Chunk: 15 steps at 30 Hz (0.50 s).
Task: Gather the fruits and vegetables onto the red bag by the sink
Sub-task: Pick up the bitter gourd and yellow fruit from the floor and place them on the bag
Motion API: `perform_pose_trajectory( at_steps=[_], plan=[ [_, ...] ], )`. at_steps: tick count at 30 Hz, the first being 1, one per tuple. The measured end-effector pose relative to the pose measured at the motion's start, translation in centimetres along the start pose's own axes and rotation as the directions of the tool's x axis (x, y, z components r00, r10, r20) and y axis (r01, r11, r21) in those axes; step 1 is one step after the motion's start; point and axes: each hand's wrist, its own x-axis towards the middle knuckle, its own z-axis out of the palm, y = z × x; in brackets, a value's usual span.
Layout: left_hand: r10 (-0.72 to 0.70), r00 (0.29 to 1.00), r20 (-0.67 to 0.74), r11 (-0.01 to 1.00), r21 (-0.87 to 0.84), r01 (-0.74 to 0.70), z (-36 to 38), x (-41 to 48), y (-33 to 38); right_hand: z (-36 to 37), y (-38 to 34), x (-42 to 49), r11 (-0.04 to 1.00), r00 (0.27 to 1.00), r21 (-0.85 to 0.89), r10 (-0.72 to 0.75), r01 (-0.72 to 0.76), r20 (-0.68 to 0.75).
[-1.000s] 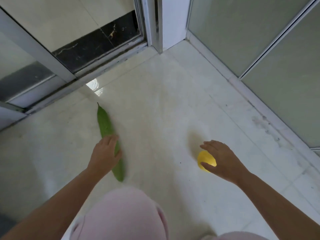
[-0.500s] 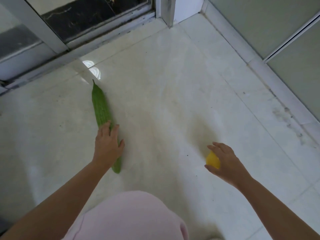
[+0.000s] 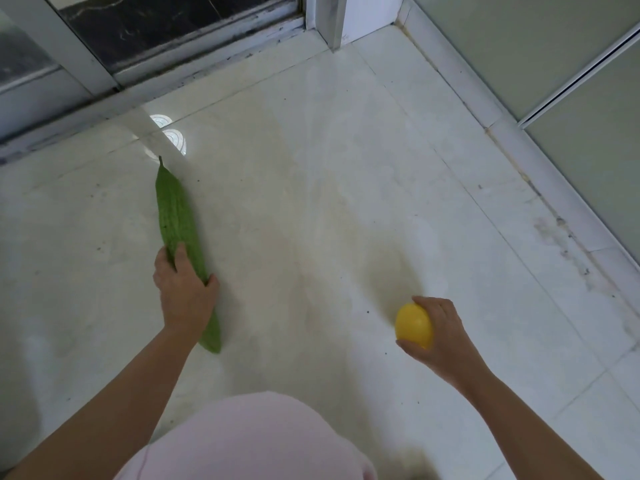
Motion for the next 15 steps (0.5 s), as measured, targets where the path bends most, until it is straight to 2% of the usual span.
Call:
perform_pose_trajectory(
  at_steps=[9, 15],
  plan=[
    [-0.118, 0.993, -0.002, 0.982, -0.148, 0.117, -0.6, -0.5, 0.9, -0.2, -2.5, 0.5, 0.994, 1.0, 0.109, -0.012, 0.01, 0.021],
    [-0.159, 0.986, 0.047, 0.894, -0.417, 0.164, -1.6, -1.2, 4.3, -0.9, -4.4, 1.0, 0.984, 1.0, 0.176, 0.003, -0.002, -0.008]
  ],
)
